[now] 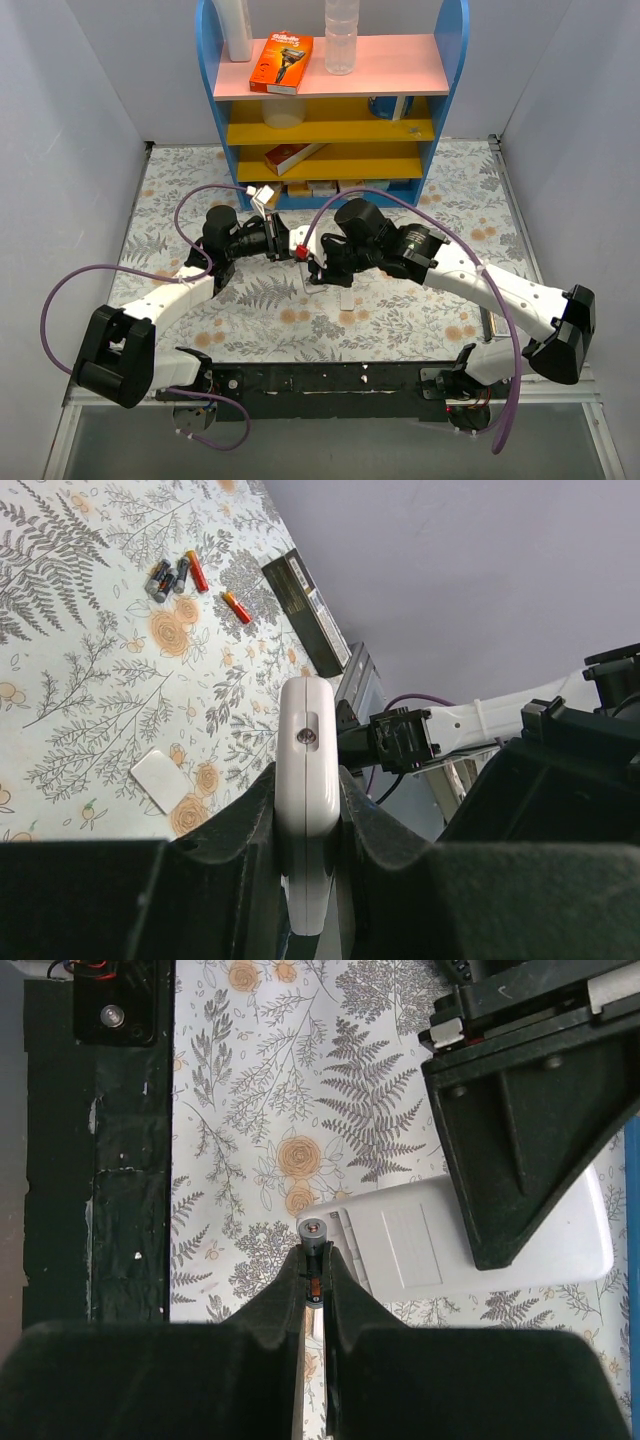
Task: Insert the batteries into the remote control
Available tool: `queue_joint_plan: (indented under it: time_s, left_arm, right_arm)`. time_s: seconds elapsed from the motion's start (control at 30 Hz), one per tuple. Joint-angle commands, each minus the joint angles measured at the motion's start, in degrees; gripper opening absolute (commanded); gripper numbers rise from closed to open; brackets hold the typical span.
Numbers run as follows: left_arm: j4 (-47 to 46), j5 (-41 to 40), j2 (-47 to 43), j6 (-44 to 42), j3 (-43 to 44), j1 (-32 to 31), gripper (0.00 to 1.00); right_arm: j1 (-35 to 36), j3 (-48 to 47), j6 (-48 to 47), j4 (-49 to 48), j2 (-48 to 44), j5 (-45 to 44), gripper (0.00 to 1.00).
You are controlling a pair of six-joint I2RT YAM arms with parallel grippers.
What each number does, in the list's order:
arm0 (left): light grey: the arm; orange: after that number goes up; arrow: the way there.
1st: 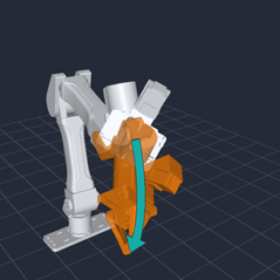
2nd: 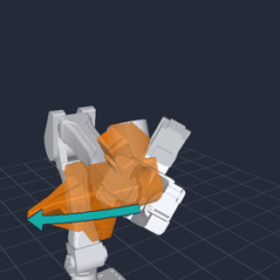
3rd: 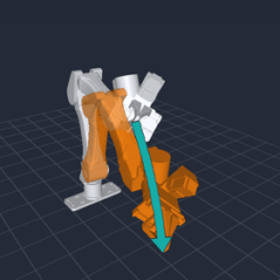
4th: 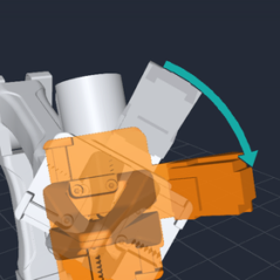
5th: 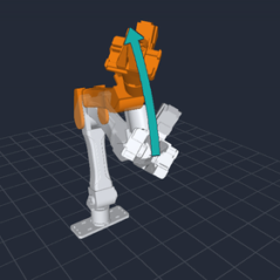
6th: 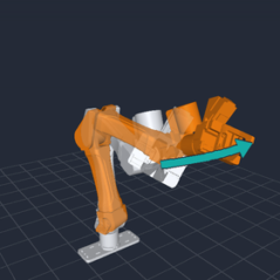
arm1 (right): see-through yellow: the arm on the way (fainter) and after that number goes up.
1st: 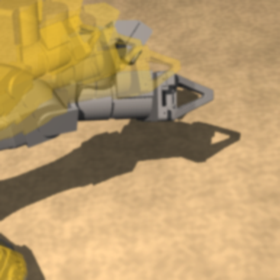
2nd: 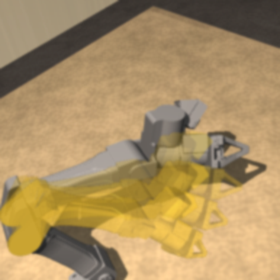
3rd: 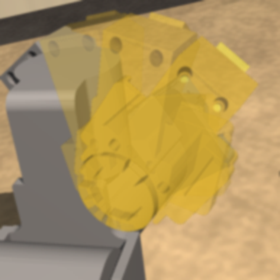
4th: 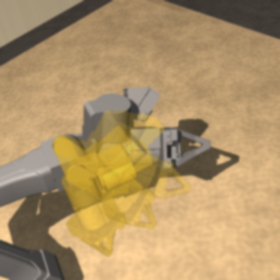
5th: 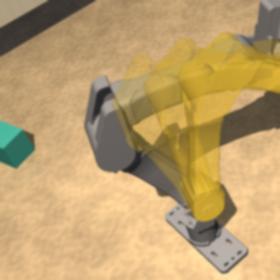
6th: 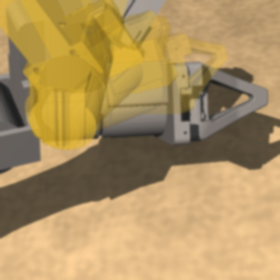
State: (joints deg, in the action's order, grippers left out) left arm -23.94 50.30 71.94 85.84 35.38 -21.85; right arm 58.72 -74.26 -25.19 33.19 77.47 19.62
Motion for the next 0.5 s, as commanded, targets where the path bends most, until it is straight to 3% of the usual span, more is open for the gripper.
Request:
queue_joint_plan:
  time_s: [0.0, 0.47]
  left_arm:
    - [-2.2, 2.9, -0.4, 0.0, 2.4, 0.2, 0.00]
    - [-0.8, 4.2, -0.2, -0.9, 4.5, 0.2, 0.00]
  right_arm:
    - [1.0, -2.7, -1.7, -0.6, 0.9, -0.2, 0.01]
    - [1.3, -2.0, -4.9, 0.5, 4.1, -2.3, 0.01]
